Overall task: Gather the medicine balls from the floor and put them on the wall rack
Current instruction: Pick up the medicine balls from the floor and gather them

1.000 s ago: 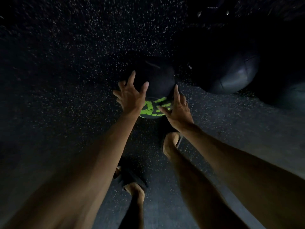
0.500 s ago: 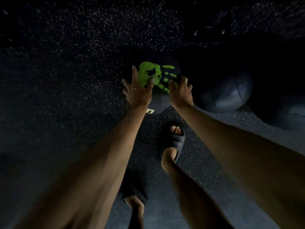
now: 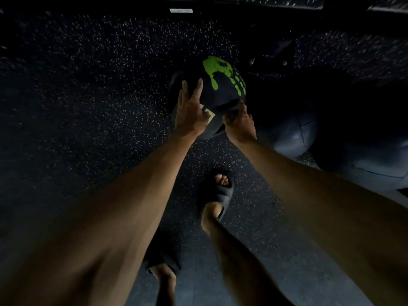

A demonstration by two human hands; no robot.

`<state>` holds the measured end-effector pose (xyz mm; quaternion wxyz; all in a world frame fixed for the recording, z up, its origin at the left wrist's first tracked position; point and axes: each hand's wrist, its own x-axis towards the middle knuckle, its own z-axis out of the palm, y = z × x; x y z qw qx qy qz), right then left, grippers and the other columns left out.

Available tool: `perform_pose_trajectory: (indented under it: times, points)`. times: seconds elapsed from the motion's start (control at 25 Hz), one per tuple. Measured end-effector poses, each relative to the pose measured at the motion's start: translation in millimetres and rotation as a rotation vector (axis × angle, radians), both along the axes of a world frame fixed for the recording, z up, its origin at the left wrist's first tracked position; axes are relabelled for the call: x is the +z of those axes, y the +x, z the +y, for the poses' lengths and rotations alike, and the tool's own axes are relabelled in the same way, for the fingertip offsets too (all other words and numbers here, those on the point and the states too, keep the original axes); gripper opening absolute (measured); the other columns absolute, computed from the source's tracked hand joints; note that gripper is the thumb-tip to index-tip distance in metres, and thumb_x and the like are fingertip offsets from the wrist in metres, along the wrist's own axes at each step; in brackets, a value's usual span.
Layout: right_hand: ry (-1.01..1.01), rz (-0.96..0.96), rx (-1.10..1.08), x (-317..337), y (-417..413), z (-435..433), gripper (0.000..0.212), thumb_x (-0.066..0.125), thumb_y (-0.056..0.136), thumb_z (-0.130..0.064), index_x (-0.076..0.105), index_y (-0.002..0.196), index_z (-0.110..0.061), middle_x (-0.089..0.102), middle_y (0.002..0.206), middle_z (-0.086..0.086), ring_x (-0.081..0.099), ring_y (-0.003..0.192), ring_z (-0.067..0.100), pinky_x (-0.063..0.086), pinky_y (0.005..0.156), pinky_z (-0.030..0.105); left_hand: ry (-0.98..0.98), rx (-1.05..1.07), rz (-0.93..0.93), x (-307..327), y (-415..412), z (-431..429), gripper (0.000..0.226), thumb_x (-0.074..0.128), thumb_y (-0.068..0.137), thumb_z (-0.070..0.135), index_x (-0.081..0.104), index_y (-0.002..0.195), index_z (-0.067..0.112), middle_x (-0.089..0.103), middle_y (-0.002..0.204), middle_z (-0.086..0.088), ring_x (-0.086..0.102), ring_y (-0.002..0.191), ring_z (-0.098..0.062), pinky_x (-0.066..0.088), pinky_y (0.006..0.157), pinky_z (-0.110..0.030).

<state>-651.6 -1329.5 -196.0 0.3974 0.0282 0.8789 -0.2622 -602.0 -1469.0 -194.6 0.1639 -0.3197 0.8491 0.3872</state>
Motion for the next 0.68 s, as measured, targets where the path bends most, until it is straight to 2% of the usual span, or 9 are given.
perform_pose_trajectory:
  times: [0.08, 0.2, 0.28, 0.4, 0.52, 0.68]
  points:
    - [0.025, 0.002, 0.082, 19.2, 7.6, -4.2, 0.048, 0.04, 0.102, -0.036, 0.032, 0.148, -0.023, 0.05, 0.134, 0.019, 0.053, 0.12, 0.037, 0.047, 0.093, 0.041, -0.04, -0.038, -0.107, 10.1, 12.4, -4.7, 0.082, 0.066, 0.093, 0.021, 0.017, 0.158, 0.022, 0.008, 0.164, -0.021, 0.012, 0.151, -0.038, 0.023, 0.122, -0.047]
    - [0.081, -0.012, 0.32, 65.2, 25.0, -4.6, 0.041, 0.039, 0.102, -0.031, 0.041, 0.142, -0.02, 0.052, 0.136, 0.021, 0.054, 0.12, 0.04, 0.046, 0.094, 0.045, -0.07, -0.075, -0.205, 47.4, 54.2, -3.4, 0.066, 0.06, 0.095, 0.024, 0.029, 0.153, 0.016, 0.035, 0.153, -0.018, 0.038, 0.139, -0.036, 0.039, 0.111, -0.047]
    - [0.106, -0.003, 0.515, 112.1, 45.4, -5.0, 0.037, 0.042, 0.101, -0.029, 0.048, 0.136, -0.016, 0.057, 0.131, 0.021, 0.057, 0.117, 0.041, 0.048, 0.092, 0.043, -0.08, -0.047, -0.294, 98.4, 96.6, -1.4, 0.055, 0.055, 0.097, 0.029, 0.038, 0.148, 0.016, 0.047, 0.146, -0.014, 0.048, 0.132, -0.032, 0.042, 0.107, -0.045]
    - [0.105, 0.005, 0.696, 192.7, 91.2, -14.7, 0.038, 0.043, 0.102, -0.027, 0.051, 0.136, -0.01, 0.057, 0.133, 0.02, 0.055, 0.121, 0.039, 0.045, 0.097, 0.043, -0.04, 0.033, -0.371, 188.2, 173.6, 2.5, 0.044, 0.051, 0.1, 0.032, 0.045, 0.141, 0.018, 0.055, 0.139, -0.011, 0.052, 0.128, -0.029, 0.043, 0.103, -0.041]
    - [0.073, -0.056, 0.74, 260.5, 149.0, -23.5, 0.043, 0.043, 0.103, -0.031, 0.047, 0.141, -0.012, 0.051, 0.143, 0.018, 0.049, 0.13, 0.036, 0.041, 0.104, 0.042, 0.008, 0.107, -0.415, 263.9, 255.5, 7.8, 0.042, 0.05, 0.1, 0.03, 0.047, 0.139, 0.015, 0.06, 0.131, -0.015, 0.056, 0.123, -0.033, 0.044, 0.098, -0.041]
    - [0.037, -0.107, 0.889, 342.1, 250.3, -39.1, 0.045, 0.046, 0.103, -0.031, 0.046, 0.143, -0.009, 0.05, 0.143, 0.02, 0.048, 0.131, 0.039, 0.041, 0.107, 0.048, 0.06, 0.333, -0.403, 345.0, 376.2, 11.6, 0.04, 0.051, 0.099, 0.028, 0.051, 0.136, 0.013, 0.06, 0.131, -0.018, 0.057, 0.121, -0.038, 0.046, 0.099, -0.045]
